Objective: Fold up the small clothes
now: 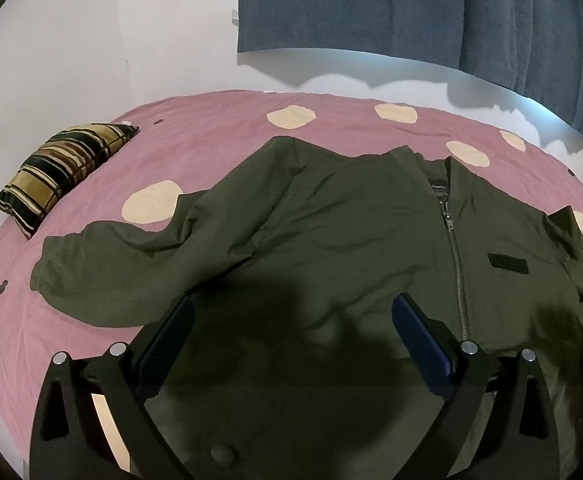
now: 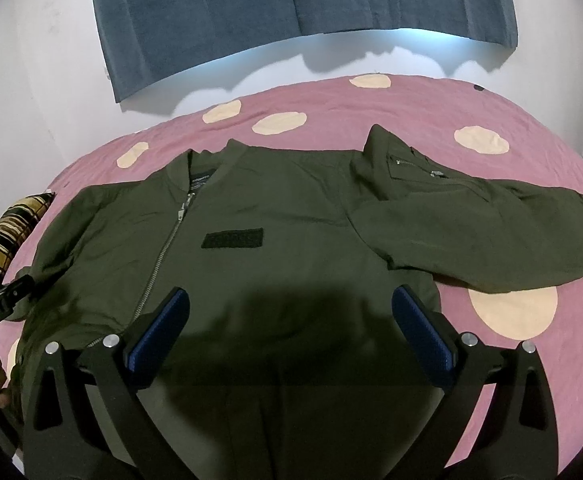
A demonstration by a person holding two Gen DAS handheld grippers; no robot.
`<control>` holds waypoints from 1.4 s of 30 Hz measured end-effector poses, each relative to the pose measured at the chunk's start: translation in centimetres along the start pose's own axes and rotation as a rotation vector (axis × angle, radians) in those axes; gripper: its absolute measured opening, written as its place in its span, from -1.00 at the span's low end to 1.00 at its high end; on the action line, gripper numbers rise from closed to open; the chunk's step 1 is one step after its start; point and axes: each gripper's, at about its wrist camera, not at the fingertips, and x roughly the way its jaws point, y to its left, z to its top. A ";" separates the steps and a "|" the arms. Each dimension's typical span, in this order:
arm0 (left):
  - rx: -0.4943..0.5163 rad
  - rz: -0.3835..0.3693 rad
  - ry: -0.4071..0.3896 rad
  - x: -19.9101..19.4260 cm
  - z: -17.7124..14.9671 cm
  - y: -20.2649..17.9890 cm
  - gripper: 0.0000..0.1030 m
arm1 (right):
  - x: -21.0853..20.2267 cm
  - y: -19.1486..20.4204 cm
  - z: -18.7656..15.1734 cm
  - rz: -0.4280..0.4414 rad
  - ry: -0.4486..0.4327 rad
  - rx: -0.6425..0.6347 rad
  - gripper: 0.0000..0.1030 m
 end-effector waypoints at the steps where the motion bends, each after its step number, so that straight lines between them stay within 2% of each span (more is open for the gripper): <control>1: 0.000 0.002 -0.001 0.0 0.0 0.0 0.91 | 0.1 -0.1 0.1 0.000 0.002 0.000 0.96; 35: 0.005 -0.018 0.020 0.5 -0.5 -0.5 0.91 | 0.5 -0.8 -0.1 -0.005 0.019 0.009 0.96; 38: 0.009 -0.022 0.019 0.6 -0.6 -0.5 0.91 | 0.3 -1.4 0.3 -0.001 0.011 0.024 0.96; 42: -0.006 -0.026 0.018 0.7 -0.6 -0.3 0.91 | -0.4 -5.1 1.7 0.027 -0.005 0.121 0.96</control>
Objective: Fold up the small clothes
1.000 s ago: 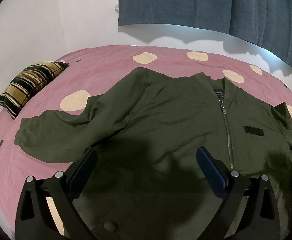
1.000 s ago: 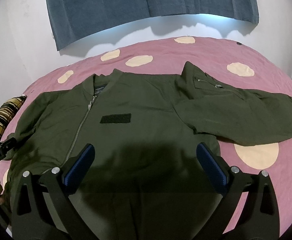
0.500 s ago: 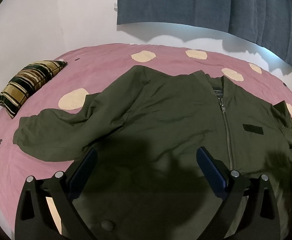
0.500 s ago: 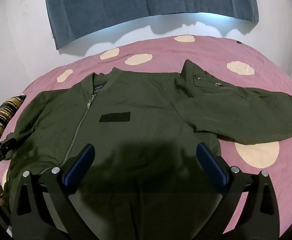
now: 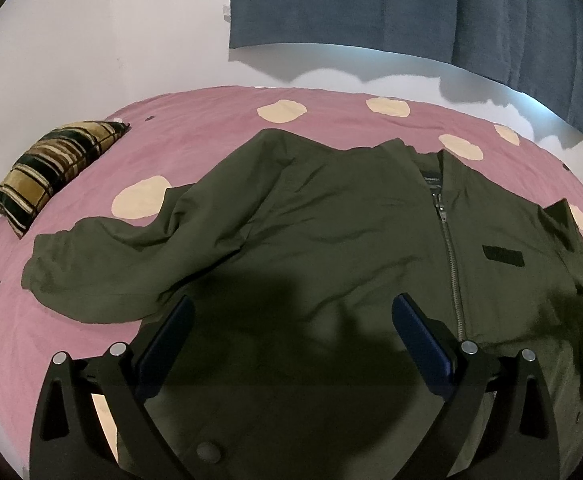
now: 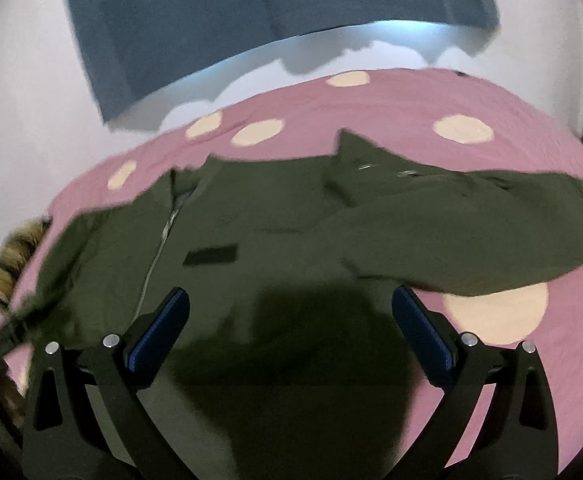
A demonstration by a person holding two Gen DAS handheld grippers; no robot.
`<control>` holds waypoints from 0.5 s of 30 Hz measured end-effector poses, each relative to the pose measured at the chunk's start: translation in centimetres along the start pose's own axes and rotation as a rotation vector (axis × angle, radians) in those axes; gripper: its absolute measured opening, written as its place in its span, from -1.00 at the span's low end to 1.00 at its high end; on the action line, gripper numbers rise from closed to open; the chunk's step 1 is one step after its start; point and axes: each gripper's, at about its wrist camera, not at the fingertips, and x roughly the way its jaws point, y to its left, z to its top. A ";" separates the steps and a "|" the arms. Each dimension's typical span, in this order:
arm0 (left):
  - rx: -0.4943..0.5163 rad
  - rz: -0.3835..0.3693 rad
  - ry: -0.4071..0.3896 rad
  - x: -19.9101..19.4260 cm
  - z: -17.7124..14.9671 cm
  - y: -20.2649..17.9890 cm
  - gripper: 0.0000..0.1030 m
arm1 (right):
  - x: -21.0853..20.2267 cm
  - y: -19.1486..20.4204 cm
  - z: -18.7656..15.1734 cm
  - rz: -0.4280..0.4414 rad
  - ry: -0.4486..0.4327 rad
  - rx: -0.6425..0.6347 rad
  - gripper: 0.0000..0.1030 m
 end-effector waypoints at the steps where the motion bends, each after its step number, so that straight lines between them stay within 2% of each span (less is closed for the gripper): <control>1: -0.008 -0.004 0.000 0.1 0.0 0.1 0.91 | -0.5 -2.4 0.9 0.006 -0.016 0.063 0.96; 3: -0.023 -0.013 0.006 0.4 0.0 0.4 0.91 | -1.1 -5.9 2.0 -0.012 -0.040 0.139 0.96; 9: -0.052 -0.020 0.028 1.4 0.1 1.1 0.91 | -4.9 -23.7 3.6 -0.150 -0.162 0.550 0.94; 11: -0.059 -0.022 0.030 1.6 0.1 1.3 0.91 | -5.6 -28.3 3.5 -0.199 -0.188 0.654 0.80; 13: -0.060 -0.011 0.032 1.7 0.1 1.3 0.91 | -5.6 -32.0 3.3 -0.230 -0.190 0.744 0.40; 15: -0.066 -0.008 0.042 1.9 0.1 1.4 0.91 | -5.1 -34.3 2.9 -0.224 -0.181 0.808 0.39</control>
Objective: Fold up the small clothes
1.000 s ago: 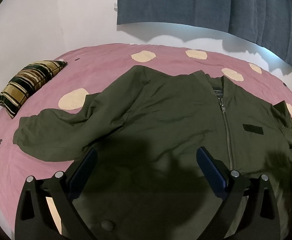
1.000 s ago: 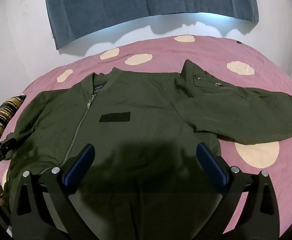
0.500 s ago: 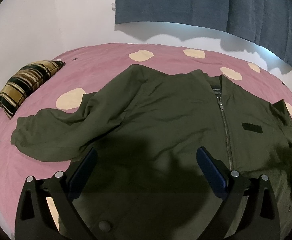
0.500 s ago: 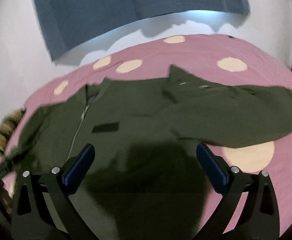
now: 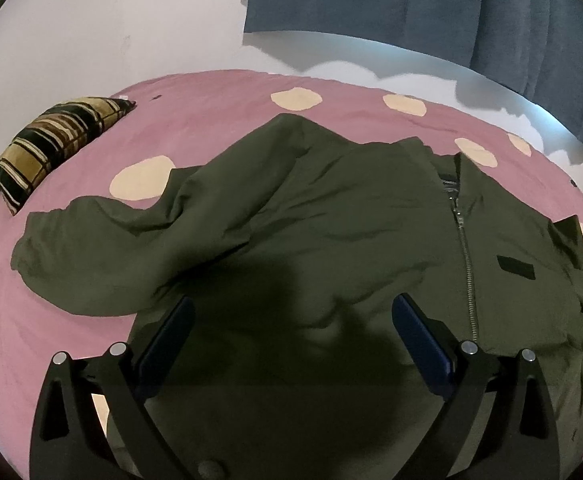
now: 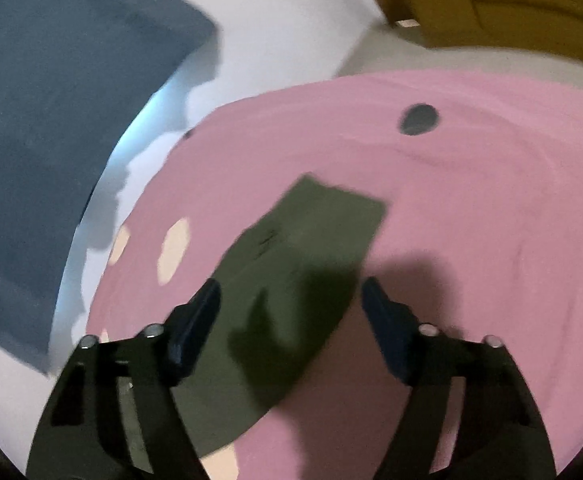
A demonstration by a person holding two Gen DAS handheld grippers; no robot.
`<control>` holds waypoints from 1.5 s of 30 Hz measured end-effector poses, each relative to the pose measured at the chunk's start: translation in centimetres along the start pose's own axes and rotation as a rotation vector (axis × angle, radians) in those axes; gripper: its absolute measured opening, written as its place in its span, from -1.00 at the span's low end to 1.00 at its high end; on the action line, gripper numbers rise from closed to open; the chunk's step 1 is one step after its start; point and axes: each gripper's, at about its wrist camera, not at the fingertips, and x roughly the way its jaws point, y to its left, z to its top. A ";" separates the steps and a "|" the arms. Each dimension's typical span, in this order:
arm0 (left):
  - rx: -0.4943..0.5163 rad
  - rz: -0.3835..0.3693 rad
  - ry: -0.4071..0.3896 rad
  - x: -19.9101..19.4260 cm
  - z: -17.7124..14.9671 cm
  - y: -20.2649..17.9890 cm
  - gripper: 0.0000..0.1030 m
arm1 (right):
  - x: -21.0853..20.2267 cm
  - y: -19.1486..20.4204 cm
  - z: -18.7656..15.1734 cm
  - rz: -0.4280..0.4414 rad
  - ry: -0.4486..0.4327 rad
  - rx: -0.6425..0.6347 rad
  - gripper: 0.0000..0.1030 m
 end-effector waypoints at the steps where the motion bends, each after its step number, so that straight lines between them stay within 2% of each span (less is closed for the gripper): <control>1: -0.004 -0.001 0.004 0.1 0.0 0.0 0.91 | 0.7 -0.7 0.6 0.014 0.011 0.029 0.38; 6: 0.013 0.015 0.016 0.3 -0.1 -0.5 0.91 | 3.5 -1.3 1.1 0.037 0.040 0.109 0.29; 8: 0.021 0.018 0.018 0.3 -0.2 -0.7 0.91 | 4.1 -1.0 1.6 0.032 0.035 0.114 0.05; 10: 0.025 0.016 0.022 0.3 -0.3 -0.9 0.91 | 4.5 -0.2 2.2 0.022 0.049 0.095 -0.54; 12: 0.030 0.008 0.023 0.3 -0.3 -1.0 0.91 | 4.3 -0.2 2.5 0.050 0.064 0.104 -0.69; 14: 0.036 0.001 0.022 0.2 -0.2 -1.1 0.91 | 3.5 -0.4 2.8 0.095 0.047 0.107 -0.73; 18: 0.026 -0.013 0.009 -0.1 -0.1 -0.7 0.91 | 0.1 -1.7 2.7 0.091 -0.022 0.110 -0.77; 25: -0.050 -0.054 0.040 0.2 0.2 1.2 0.91 | -0.1 -4.8 -0.2 0.038 -0.018 0.163 -0.77; 29: -0.083 -0.062 0.031 -0.3 0.4 3.2 0.91 | -0.3 -3.9 -0.4 0.006 -0.042 0.136 -0.76; 32: -0.104 -0.055 0.021 -0.8 0.4 5.1 0.91 | -0.5 -3.7 -0.6 -0.014 -0.039 0.133 -0.63; 33: -0.116 -0.057 0.024 -0.8 0.4 6.0 0.91 | -0.9 -3.5 -0.6 -0.025 -0.043 0.122 -0.48; 36: -0.163 -0.065 0.031 -1.0 0.5 8.9 0.91 | -3.0 -2.5 -0.8 -0.073 -0.094 0.066 -0.18; 38: -0.222 -0.056 0.029 -1.1 0.6 11.8 0.91 | -4.6 -0.8 -0.9 -0.071 -0.147 0.020 -0.09; 42: -0.378 -0.016 0.045 -0.9 0.2 19.1 0.91 | -6.5 4.0 -2.2 0.008 -0.191 -0.090 0.16; 43: -0.439 -0.001 0.045 -0.9 0.1 21.9 0.91 | -6.4 5.0 -2.7 0.023 -0.185 -0.117 0.21; 45: -0.500 0.037 0.038 -0.9 -0.1 25.5 0.91 | -5.6 7.8 -4.2 0.067 -0.149 -0.177 0.24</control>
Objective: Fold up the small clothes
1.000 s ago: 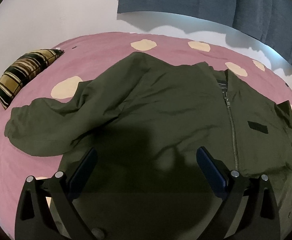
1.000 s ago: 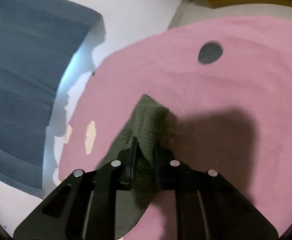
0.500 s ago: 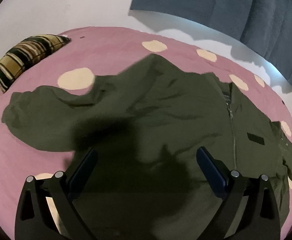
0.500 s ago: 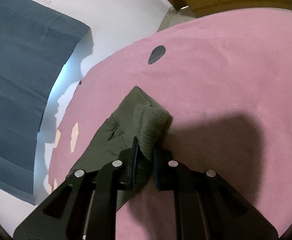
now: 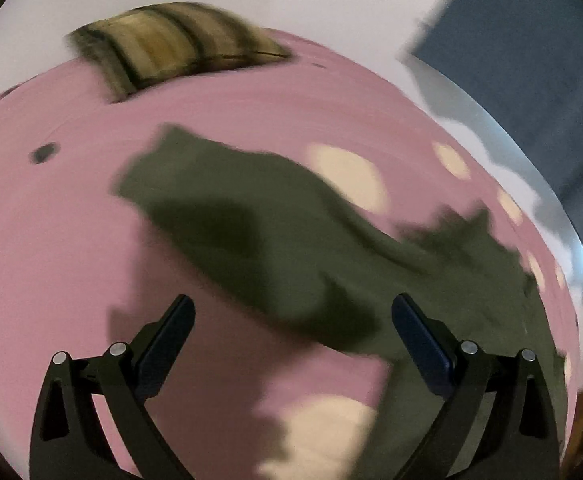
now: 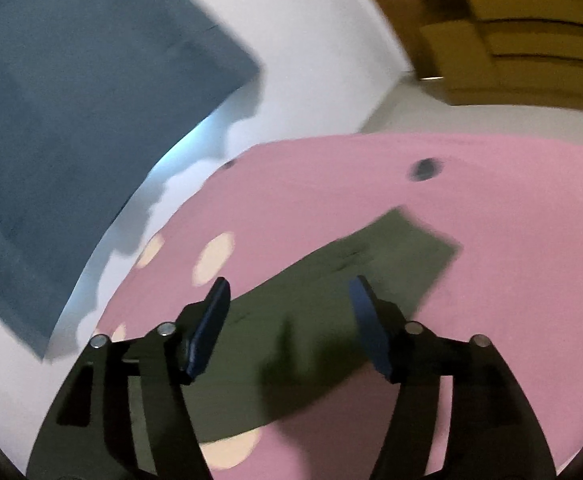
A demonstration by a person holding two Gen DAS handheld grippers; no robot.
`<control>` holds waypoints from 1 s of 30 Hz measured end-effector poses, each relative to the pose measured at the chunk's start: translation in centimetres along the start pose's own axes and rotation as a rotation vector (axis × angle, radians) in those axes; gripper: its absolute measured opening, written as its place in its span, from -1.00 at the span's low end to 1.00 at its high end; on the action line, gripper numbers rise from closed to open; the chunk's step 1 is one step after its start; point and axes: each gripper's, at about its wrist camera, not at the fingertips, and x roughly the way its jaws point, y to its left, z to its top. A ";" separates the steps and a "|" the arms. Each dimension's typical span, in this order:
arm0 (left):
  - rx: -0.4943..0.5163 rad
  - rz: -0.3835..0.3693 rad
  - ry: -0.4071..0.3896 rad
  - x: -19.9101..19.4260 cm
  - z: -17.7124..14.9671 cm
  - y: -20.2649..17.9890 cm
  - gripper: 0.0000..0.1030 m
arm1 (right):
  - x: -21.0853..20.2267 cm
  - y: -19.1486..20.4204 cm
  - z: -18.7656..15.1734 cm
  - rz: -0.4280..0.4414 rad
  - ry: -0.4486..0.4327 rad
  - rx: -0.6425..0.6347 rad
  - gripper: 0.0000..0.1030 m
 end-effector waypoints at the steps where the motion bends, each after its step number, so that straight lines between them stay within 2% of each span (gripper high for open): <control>1: -0.039 0.027 -0.019 0.0 1.2 2.4 0.91 | 0.4 1.0 -0.6 0.021 0.018 -0.014 0.24; 4: -0.097 0.059 -0.020 0.5 3.1 6.2 0.90 | 1.8 4.5 -3.3 0.102 0.096 -0.068 0.24; 7: -0.203 -0.055 0.045 2.0 4.3 10.3 0.90 | 2.6 7.4 -5.9 0.164 0.156 -0.099 0.25; 10: -0.285 -0.158 0.081 3.6 4.5 11.4 0.90 | 3.3 10.1 -8.0 0.217 0.201 -0.135 0.27; 15: -0.296 -0.205 0.059 5.1 6.4 10.7 0.89 | 3.7 13.2 -10.8 0.265 0.249 -0.185 0.35; 16: -0.305 -0.208 0.060 5.4 6.6 10.4 0.83 | 3.7 13.5 -11.4 0.269 0.261 -0.192 0.37; 17: -0.299 -0.216 0.068 5.8 6.8 9.8 0.47 | 3.8 13.7 -11.7 0.270 0.267 -0.195 0.37; 18: -0.285 -0.217 0.079 6.4 7.1 9.2 0.37 | 3.9 13.9 -12.2 0.271 0.275 -0.200 0.37; 23: -0.263 -0.107 0.091 7.4 7.0 8.8 -0.23 | 4.1 14.1 -13.8 0.262 0.303 -0.208 0.37; 26: -0.255 -0.094 0.064 6.6 7.0 8.7 -0.35 | 4.0 13.8 -14.1 0.253 0.306 -0.208 0.37; 30: -0.237 -0.018 -0.056 3.4 7.9 8.7 -0.37 | 3.9 13.6 -14.1 0.252 0.304 -0.203 0.37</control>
